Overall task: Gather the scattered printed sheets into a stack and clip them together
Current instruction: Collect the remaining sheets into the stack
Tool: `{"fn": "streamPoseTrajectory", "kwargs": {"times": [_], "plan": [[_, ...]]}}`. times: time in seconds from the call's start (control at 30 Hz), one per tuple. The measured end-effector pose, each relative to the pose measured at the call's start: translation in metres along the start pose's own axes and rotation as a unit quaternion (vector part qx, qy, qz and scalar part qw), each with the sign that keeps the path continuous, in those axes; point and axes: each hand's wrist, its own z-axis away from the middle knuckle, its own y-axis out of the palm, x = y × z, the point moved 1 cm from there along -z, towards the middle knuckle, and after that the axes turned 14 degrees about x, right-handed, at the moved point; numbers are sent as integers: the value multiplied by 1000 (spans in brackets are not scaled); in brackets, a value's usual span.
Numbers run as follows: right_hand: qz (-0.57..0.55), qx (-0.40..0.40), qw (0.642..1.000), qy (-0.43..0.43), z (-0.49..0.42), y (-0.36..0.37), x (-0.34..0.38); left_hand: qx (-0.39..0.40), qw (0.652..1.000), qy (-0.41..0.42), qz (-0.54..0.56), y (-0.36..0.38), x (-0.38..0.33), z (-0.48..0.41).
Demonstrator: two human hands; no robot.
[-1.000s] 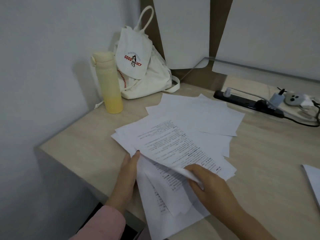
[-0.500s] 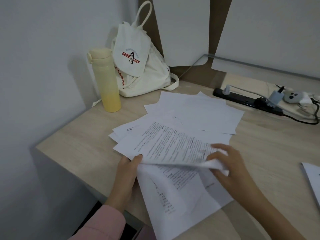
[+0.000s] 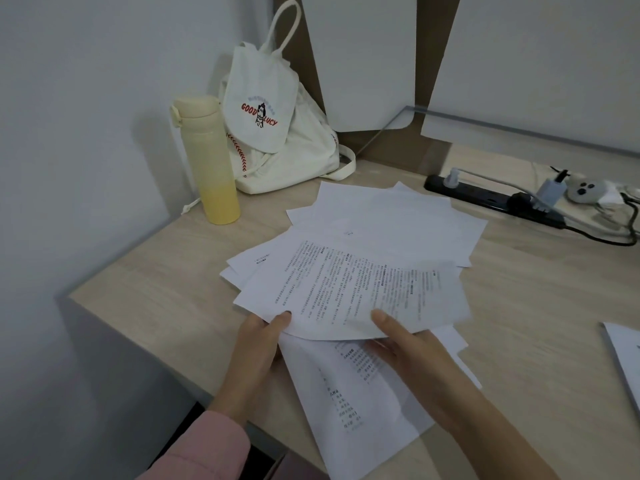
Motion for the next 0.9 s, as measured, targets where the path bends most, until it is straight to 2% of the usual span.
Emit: {"fn": "streamPoseTrajectory", "kwargs": {"times": [0.17, 0.3, 0.43, 0.57, 0.73, 0.9], "plan": [[-65, -149, 987, 19, -25, -24, 6, 6, 999, -11, 43, 0, -7, -1], [18, -226, 972, 65, -23, -65, 36, 18, 993, -48, 110, -1, -14, -6], [165, -273, 942, 109, -26, -96, 64, 20, 996, -32, 86, -2, -11, -8], [303, -246, 911, 131, -40, -94, 80, 18, 999, -23, 32, -4, -8, -6], [421, -159, 881, 148, -67, -68, 81, 11, 1000, -15, 3, -7, -12, -2], [424, -71, 897, 107, -84, -37, 57, 27, 999, 2, -16, -11, -11, -1]]}}
